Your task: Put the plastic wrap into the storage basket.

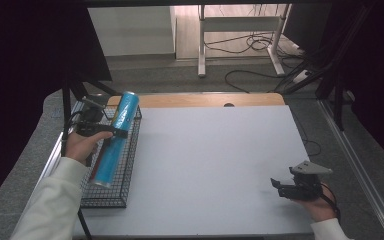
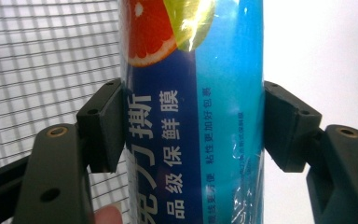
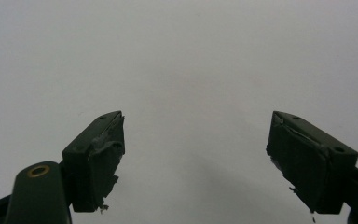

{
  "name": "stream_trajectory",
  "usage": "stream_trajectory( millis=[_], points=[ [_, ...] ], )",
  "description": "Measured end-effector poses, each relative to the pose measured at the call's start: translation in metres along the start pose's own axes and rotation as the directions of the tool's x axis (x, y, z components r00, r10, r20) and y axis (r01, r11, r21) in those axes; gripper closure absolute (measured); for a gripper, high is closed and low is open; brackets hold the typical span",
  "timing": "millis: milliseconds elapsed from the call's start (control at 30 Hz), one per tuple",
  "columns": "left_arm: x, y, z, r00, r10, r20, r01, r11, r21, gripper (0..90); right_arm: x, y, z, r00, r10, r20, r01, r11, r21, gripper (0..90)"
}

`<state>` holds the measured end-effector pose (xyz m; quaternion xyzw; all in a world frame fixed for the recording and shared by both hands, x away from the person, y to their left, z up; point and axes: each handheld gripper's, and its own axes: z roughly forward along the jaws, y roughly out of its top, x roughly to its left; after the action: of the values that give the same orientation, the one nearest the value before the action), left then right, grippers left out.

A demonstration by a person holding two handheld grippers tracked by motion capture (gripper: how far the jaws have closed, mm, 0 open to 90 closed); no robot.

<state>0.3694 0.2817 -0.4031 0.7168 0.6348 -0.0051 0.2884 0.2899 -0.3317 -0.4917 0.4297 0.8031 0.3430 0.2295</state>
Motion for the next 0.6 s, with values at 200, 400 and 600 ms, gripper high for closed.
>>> stream_trajectory(
  millis=[200, 400, 600],
  points=[
    [0.011, -0.002, 0.011, 0.9988, -0.026, -0.041, 0.027, 0.9996, 0.013, 31.7, 0.0, -0.001, 0.001, 1.0, -0.002, 0.002, 0.002, 1.0, 0.004, 19.7],
    [0.017, -0.004, 0.023, 0.9944, -0.038, -0.098, 0.041, 0.9987, 0.029, 31.7, 0.0, -0.001, 0.002, 1.0, -0.005, 0.004, 0.005, 1.0, 0.008, 19.6],
    [0.016, -0.002, 0.036, 0.9837, -0.015, -0.179, 0.026, 0.9979, 0.06, 31.7, 0.001, -0.002, 0.003, 0.9999, -0.013, 0.005, 0.013, 1.0, 0.017, 19.2]
  ],
)
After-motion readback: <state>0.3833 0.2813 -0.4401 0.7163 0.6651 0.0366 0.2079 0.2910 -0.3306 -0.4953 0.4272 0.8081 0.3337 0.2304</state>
